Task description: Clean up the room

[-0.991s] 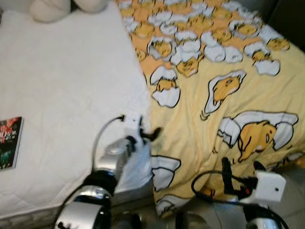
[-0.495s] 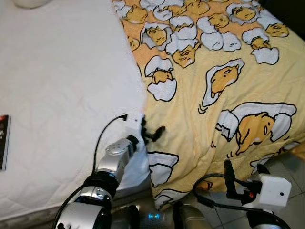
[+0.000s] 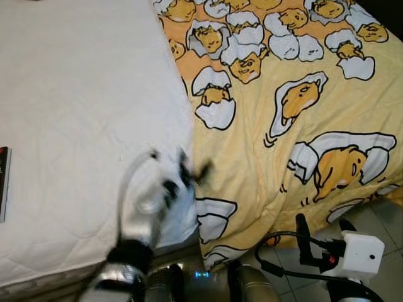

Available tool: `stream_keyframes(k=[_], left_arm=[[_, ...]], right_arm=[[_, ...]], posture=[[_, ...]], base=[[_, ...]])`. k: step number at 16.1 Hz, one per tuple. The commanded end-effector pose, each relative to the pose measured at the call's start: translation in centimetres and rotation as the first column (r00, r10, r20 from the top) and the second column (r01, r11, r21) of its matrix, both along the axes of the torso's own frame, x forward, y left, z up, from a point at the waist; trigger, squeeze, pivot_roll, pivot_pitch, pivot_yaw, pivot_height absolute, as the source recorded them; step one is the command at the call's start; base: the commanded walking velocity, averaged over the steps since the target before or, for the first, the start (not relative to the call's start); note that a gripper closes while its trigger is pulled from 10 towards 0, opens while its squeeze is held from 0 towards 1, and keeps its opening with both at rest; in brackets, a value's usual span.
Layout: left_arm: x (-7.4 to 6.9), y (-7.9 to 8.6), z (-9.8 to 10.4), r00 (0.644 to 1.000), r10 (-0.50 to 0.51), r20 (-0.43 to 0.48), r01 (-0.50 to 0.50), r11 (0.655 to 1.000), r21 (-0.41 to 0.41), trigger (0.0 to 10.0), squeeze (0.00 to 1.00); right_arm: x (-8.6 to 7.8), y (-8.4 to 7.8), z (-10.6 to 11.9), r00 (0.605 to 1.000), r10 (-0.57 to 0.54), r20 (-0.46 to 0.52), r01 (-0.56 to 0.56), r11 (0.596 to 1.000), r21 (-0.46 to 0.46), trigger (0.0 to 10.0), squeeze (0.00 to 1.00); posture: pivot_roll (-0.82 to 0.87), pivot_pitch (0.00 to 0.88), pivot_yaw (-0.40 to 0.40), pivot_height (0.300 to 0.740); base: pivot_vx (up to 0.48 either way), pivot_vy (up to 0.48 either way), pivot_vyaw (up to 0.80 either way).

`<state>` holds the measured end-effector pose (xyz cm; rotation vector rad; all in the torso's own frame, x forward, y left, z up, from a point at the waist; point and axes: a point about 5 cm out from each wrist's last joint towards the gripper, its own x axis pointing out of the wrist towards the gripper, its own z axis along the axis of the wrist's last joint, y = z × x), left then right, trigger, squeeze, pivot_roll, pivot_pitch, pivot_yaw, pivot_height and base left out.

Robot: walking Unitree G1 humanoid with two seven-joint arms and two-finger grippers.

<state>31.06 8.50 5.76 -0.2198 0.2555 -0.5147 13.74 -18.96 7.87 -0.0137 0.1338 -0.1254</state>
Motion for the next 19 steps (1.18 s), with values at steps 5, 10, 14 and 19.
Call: stream_keyframes(k=[5, 10, 14, 19], left_arm=[[-1.4, -0.8, -1.5, 0.996, -0.056, -0.065, 0.06, 0.996, 0.061, 10.0, 0.0], [-2.5, -0.7, -3.5, 0.987, -0.063, -0.15, 0.082, 0.988, 0.127, 10.0, 0.0], [-4.1, -2.6, -5.4, 0.944, -0.091, -0.317, 0.096, 0.995, -0.001, 0.0, 0.0], [-4.9, -5.3, -4.9, 0.937, -0.22, -0.272, 0.21, 0.976, -0.067, 0.0, 0.0]], right_arm=[[-0.7, 0.0, -0.2, 1.0, 0.002, -0.031, -0.002, 1.0, 0.003, 10.0, 0.31], [-0.8, -0.2, -0.4, 0.999, 0.006, -0.043, -0.006, 1.0, -0.001, 10.0, 0.31], [-0.6, -0.3, -0.5, 0.999, 0.014, -0.048, -0.014, 1.0, -0.005, 10.0, 0.31], [-1.0, -0.4, -0.5, 0.998, 0.014, -0.058, -0.014, 1.0, -0.01, 10.0, 0.31]], posture=[[-0.19, 0.247, 0.022, 0.74], [-0.19, 0.232, 0.015, 0.74], [-0.2, 0.221, 0.008, 0.74], [-0.21, 0.225, 0.004, 0.74]], base=[[0.0, 0.0, 0.0], [0.0, 0.0, 0.0], [0.0, 0.0, 0.0], [0.0, 0.0, 0.0]])
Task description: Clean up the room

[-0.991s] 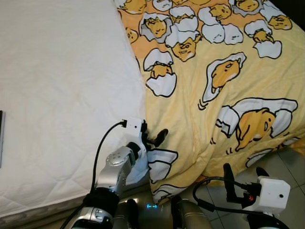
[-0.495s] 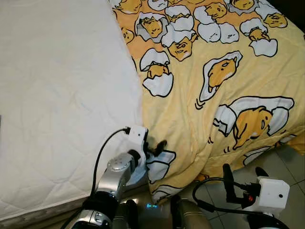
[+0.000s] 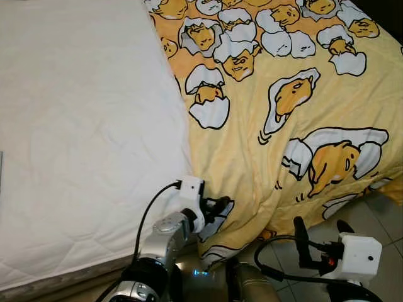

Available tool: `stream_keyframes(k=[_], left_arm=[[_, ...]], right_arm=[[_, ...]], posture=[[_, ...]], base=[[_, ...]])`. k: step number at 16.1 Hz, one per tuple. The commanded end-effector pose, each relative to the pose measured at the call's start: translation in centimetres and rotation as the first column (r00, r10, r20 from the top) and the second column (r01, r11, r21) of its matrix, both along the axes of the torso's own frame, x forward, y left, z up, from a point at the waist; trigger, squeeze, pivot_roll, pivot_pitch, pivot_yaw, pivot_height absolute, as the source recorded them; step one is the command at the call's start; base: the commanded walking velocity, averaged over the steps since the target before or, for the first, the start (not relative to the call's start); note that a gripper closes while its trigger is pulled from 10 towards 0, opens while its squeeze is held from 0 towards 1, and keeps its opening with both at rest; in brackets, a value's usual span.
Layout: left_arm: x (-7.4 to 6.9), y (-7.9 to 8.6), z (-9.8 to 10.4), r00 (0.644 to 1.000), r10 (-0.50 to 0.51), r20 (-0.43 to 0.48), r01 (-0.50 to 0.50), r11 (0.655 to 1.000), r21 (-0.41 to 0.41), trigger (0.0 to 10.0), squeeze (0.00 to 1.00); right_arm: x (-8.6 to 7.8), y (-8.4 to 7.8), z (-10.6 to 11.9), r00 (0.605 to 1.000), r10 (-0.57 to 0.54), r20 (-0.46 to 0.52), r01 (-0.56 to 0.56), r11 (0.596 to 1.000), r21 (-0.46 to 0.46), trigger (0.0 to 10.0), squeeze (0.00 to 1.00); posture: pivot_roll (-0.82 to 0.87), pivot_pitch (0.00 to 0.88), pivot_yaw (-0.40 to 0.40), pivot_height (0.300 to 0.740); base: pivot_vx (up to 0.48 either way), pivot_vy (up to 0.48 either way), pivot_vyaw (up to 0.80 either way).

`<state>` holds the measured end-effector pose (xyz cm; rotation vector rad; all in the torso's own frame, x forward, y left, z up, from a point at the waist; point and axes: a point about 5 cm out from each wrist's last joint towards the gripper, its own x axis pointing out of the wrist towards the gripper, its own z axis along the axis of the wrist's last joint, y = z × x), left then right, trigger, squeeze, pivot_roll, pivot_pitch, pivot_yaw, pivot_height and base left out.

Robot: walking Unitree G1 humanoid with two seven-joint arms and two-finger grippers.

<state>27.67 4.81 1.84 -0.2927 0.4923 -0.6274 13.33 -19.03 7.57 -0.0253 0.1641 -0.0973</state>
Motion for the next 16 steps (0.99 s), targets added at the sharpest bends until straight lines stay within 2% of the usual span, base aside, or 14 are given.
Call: stream_keyframes(k=[1, 3, 4, 8, 10, 11, 12, 13, 14, 15, 16], left_arm=[[-1.5, -1.7, -0.9, 0.995, -0.094, -0.037, 0.094, 0.996, -0.013, 0.0, 0.0], [-1.4, -2.0, -0.5, 0.993, -0.117, -0.009, 0.116, 0.993, -0.033, 0.0, 0.0], [-1.3, -2.4, 0.0, 0.987, -0.158, 0.04, 0.16, 0.986, -0.045, 0.0, 0.0], [-1.4, -3.1, 0.6, 0.965, -0.242, 0.099, 0.243, 0.97, 0.005, 0.0, 0.0], [-2.0, -3.7, 0.7, 0.939, -0.315, 0.142, 0.312, 0.949, 0.042, 0.0, 0.0], [-3.0, -4.4, 0.9, 0.885, -0.422, 0.195, 0.408, 0.906, 0.108, 0.0, 0.0], [-3.5, -4.8, 1.0, 0.857, -0.47, 0.213, 0.449, 0.883, 0.138, 0.0, 0.0], [-4.3, -5.3, 1.1, 0.796, -0.552, 0.249, 0.511, 0.832, 0.215, 0.0, 0.0], [-4.8, -5.6, 1.1, 0.756, -0.598, 0.266, 0.54, 0.8, 0.263, 0.0, 0.0], [-5.5, -6.0, 0.8, 0.698, -0.661, 0.274, 0.574, 0.746, 0.337, 0.0, 0.0], [-5.7, -6.1, 0.6, 0.682, -0.679, 0.271, 0.583, 0.728, 0.361, 0.0, 0.0]], right_arm=[[-0.6, -0.4, -0.2, 0.999, -0.016, -0.028, 0.016, 1.0, -0.003, 10.0, 0.31], [-0.7, -0.4, -0.3, 0.999, -0.021, -0.033, 0.021, 1.0, -0.003, 10.0, 0.31], [-0.8, -0.4, -0.4, 0.999, -0.023, -0.036, 0.023, 1.0, -0.003, 10.0, 0.31], [-0.7, -0.5, -0.4, 0.999, -0.027, -0.04, 0.027, 1.0, -0.005, 10.0, 0.3], [-0.8, -0.6, -0.5, 0.999, -0.027, -0.044, 0.027, 1.0, -0.008, 10.0, 0.3], [-0.8, -0.5, -0.6, 0.998, -0.026, -0.049, 0.025, 1.0, -0.008, 10.0, 0.31], [-0.8, -0.5, -0.7, 0.998, -0.024, -0.051, 0.023, 1.0, -0.008, 10.0, 0.31], [-0.8, -0.4, -0.7, 0.998, -0.02, -0.054, 0.02, 1.0, -0.007, 10.0, 0.31], [-0.8, -0.4, -0.8, 0.998, -0.019, -0.055, 0.019, 1.0, -0.006, 10.0, 0.31], [-0.8, -0.4, -0.8, 0.998, -0.018, -0.056, 0.018, 1.0, -0.006, 10.0, 0.31], [-0.7, -0.4, -0.8, 0.998, -0.017, -0.056, 0.017, 1.0, -0.006, 10.0, 0.31]], posture=[[-0.21, 0.225, 0.004, 0.74], [-0.21, 0.23, 0.006, 0.74], [-0.21, 0.232, 0.01, 0.74], [-0.21, 0.23, 0.01, 0.74], [-0.21, 0.233, 0.007, 0.74], [-0.21, 0.235, 0.005, 0.74], [-0.2, 0.236, 0.005, 0.74], [-0.2, 0.237, 0.005, 0.74], [-0.2, 0.237, 0.005, 0.74], [-0.2, 0.237, 0.005, 0.74], [-0.2, 0.235, 0.006, 0.74]], base=[[0.0, 0.0, 0.0], [0.0, 0.0, 0.0], [0.0, 0.0, 0.0], [0.0, 0.0, 0.0], [0.0, 0.0, 0.0], [0.0, 0.0, 0.0], [0.0, 0.0, 0.0], [0.0, 0.0, 0.0], [0.0, 0.0, 0.0], [0.0, 0.0, 0.0], [0.0, 0.0, 0.0]])
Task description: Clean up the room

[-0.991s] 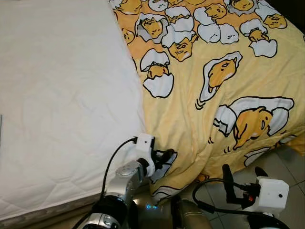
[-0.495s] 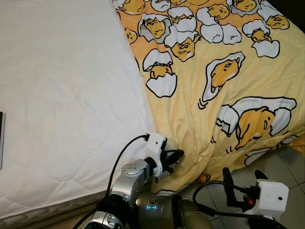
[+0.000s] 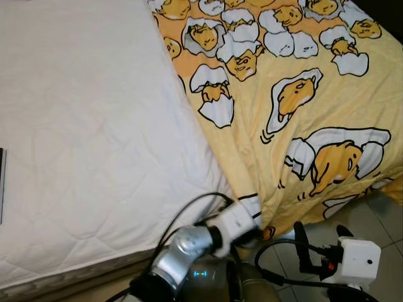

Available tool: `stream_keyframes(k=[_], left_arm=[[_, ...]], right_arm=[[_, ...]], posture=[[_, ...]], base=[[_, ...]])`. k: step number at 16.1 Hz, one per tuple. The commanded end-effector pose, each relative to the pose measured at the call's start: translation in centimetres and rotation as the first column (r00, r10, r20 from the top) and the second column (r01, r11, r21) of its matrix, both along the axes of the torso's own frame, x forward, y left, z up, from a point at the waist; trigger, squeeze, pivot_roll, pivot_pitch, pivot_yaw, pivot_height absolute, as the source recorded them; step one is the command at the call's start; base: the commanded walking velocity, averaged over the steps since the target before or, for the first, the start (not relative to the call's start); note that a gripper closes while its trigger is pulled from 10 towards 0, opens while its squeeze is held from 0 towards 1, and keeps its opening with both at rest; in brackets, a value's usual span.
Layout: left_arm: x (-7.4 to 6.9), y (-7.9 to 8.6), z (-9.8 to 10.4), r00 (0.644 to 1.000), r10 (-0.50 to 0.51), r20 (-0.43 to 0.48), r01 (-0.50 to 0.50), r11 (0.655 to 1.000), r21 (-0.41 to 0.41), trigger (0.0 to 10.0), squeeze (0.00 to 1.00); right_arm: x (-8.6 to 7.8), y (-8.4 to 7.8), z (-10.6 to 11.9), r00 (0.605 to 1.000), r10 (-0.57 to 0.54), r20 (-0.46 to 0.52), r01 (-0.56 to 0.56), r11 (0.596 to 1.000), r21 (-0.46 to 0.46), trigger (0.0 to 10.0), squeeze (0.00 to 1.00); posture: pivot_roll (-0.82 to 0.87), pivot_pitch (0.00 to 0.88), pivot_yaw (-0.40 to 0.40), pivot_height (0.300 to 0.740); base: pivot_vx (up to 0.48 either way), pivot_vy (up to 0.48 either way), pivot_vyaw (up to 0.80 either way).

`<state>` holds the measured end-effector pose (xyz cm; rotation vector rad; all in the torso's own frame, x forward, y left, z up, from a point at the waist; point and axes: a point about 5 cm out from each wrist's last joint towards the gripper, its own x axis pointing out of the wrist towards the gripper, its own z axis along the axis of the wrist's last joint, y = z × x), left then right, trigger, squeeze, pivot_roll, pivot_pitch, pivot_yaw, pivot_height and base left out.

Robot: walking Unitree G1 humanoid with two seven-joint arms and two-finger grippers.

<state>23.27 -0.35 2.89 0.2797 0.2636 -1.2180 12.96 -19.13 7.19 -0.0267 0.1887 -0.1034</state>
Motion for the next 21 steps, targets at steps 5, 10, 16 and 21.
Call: stream_keyframes(k=[5, 10, 16, 21], left_arm=[[-0.6, 2.4, -3.3, 0.997, 0.066, -0.036, -0.056, 0.971, 0.23, 0.0, 0.0], [-3.4, 7.7, -8.3, 0.994, 0.095, -0.058, -0.053, 0.866, 0.498, 0.0, 0.0], [-6.3, 8.4, -10.8, 0.971, 0.161, -0.176, -0.034, 0.824, 0.565, 0.0, 0.0], [-8.7, 10.7, -12.7, 0.955, 0.208, -0.209, -0.003, 0.716, 0.698, 0.0, 0.0]], right_arm=[[-0.5, -0.3, -0.5, 0.999, -0.014, -0.036, 0.014, 1.0, -0.006, 10.0, 0.3], [-0.6, -0.1, -0.7, 0.999, -0.009, -0.049, 0.009, 1.0, -0.003, 10.0, 0.31], [-1.0, -0.5, -0.8, 0.998, 0.001, -0.064, -0.002, 1.0, -0.011, 10.0, 0.31], [-1.2, -0.6, -0.9, 0.997, 0.008, -0.074, -0.009, 1.0, -0.013, 10.0, 0.3]], posture=[[-0.2, 0.24, 0.012, 0.74], [-0.2, 0.245, 0.005, 0.74], [-0.22, 0.253, -0.01, 0.74], [-0.21, 0.248, -0.018, 0.74]], base=[[0.0, 0.0, 0.0], [0.0, 0.0, 0.0], [0.0, 0.0, 0.0], [0.0, 0.0, 0.0]])
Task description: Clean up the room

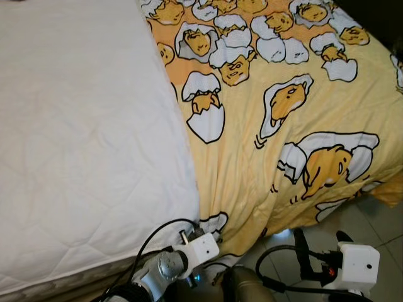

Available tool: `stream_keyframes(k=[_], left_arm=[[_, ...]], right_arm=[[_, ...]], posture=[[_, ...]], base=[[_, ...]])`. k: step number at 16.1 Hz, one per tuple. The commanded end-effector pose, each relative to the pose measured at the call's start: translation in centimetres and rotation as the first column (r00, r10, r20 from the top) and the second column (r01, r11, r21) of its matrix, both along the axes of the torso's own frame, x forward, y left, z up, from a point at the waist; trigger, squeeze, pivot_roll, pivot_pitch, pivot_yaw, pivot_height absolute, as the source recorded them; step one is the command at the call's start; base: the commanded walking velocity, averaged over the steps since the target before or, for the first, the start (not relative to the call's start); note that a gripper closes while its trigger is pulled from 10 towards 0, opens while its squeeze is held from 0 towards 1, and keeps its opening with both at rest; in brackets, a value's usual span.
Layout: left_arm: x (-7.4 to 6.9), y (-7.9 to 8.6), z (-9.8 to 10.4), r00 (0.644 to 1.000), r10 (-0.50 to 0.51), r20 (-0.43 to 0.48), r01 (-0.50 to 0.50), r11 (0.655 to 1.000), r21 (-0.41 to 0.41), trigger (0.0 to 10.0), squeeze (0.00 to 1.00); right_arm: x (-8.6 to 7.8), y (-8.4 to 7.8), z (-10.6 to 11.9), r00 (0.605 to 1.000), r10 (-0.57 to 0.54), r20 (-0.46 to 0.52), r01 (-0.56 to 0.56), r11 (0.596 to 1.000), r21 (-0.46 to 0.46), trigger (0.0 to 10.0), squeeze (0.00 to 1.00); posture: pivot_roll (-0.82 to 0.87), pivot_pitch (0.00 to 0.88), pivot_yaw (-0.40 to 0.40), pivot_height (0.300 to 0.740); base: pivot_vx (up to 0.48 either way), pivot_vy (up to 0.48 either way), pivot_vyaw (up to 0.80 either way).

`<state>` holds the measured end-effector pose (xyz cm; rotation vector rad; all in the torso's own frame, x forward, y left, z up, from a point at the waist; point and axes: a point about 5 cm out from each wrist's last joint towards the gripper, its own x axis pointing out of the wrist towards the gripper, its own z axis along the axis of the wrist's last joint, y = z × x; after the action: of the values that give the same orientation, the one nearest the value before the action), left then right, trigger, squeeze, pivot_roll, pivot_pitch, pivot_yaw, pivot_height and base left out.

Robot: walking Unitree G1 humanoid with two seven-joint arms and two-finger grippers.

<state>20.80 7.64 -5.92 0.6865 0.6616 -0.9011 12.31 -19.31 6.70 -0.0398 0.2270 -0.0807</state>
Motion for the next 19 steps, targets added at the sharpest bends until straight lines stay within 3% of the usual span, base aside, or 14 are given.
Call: stream_keyframes(k=[1, 4, 6, 7, 10, 12, 14, 15, 16, 17, 18, 19], left_arm=[[-7.6, 2.2, -4.5, 0.958, 0.043, -0.284, 0.017, 0.979, 0.205, 0.0, 0.0], [-7.8, 0.5, -4.5, 0.967, 0.056, -0.248, -0.003, 0.978, 0.209, 0.0, 0.0], [-6.7, -0.2, -4.0, 0.982, 0.073, -0.176, -0.034, 0.977, 0.211, 0.3, 0.0], [-6.5, -0.5, -3.9, 0.985, 0.058, -0.162, -0.022, 0.976, 0.216, 10.0, 1.0], [-6.9, 0.4, -4.2, 0.978, 0.044, -0.203, 0.003, 0.975, 0.224, 10.0, 1.0], [-7.8, 0.9, -4.5, 0.964, -0.031, -0.265, 0.096, 0.967, 0.236, 10.0, 1.0], [-7.6, 1.0, -4.5, 0.963, -0.073, -0.261, 0.143, 0.954, 0.263, 10.0, 1.0], [-5.5, 0.3, -3.6, 0.986, -0.037, -0.163, 0.074, 0.971, 0.229, 10.0, 1.0], [-3.3, -0.9, -2.4, 0.994, 0.078, -0.078, -0.068, 0.991, 0.119, 10.0, 1.0], [-0.8, -2.5, -0.6, 0.974, 0.226, 0.009, -0.225, 0.973, -0.06, 10.0, 1.0], [2.1, 1.0, 0.8, 0.948, 0.317, 0.028, -0.309, 0.936, -0.167, 10.0, 1.0], [4.8, 3.7, 3.0, 0.914, 0.402, 0.048, -0.371, 0.879, -0.3, 10.0, 0.33]], right_arm=[[-0.5, -0.4, -0.3, 1.0, -0.004, -0.03, 0.004, 1.0, 0.003, 10.0, 0.3], [-0.7, -0.3, -0.4, 0.999, 0.009, -0.039, -0.009, 1.0, 0.006, 10.0, 0.31], [-0.7, -0.4, -0.6, 0.999, 0.01, -0.045, -0.01, 1.0, 0.005, 10.0, 0.31], [-0.5, -0.5, -0.6, 0.999, 0.011, -0.045, -0.01, 1.0, 0.006, 10.0, 0.31], [-0.1, -0.5, -0.8, 0.999, 0.012, -0.041, -0.012, 1.0, 0.012, 10.0, 0.31], [0.5, -0.4, -1.2, 0.999, 0.023, -0.036, -0.023, 1.0, 0.017, 10.0, 0.31], [1.1, -0.6, -1.1, 0.999, 0.026, -0.019, -0.025, 1.0, 0.016, 10.0, 0.31], [2.0, -0.7, -0.8, 0.999, 0.032, 0.008, -0.032, 0.999, 0.007, 10.0, 0.3], [2.8, -0.8, -0.7, 0.999, 0.033, 0.027, -0.034, 0.999, 0.004, 10.0, 0.31], [3.5, -0.8, -0.5, 0.998, 0.038, 0.046, -0.038, 0.999, 0.003, 10.0, 0.31], [3.8, -0.8, -0.5, 0.998, 0.039, 0.054, -0.04, 0.999, 0.004, 10.0, 0.3], [4.2, -0.7, -0.6, 0.997, 0.042, 0.061, -0.042, 0.999, 0.006, 10.0, 0.31]], posture=[[-0.22, 0.242, -0.021, 0.74], [-0.22, 0.239, -0.023, 0.74], [-0.22, 0.232, -0.021, 0.74], [-0.22, 0.225, -0.016, 0.74], [-0.19, 0.202, -0.007, 0.74], [-0.18, 0.173, -0.001, 0.74], [-0.16, 0.155, 0.004, 0.74], [-0.14, 0.127, 0.01, 0.74], [-0.12, 0.101, 0.017, 0.74], [-0.11, 0.082, 0.023, 0.74], [-0.1, 0.078, 0.023, 0.74], [-0.09, 0.062, 0.024, 0.74]], base=[[0.0, 0.0, 0.0], [0.0, 0.0, 0.0], [0.0, 0.0, 0.0], [0.0, 0.0, 0.0], [0.0, 0.0, 0.0], [0.0, 0.0, 0.0], [0.0, 0.0, 0.0], [0.0, 0.0, 0.0], [0.0, 0.0, 0.0], [0.0, 0.0, 0.0], [0.0, 0.0, 0.0], [0.0, 0.0, 0.0]])
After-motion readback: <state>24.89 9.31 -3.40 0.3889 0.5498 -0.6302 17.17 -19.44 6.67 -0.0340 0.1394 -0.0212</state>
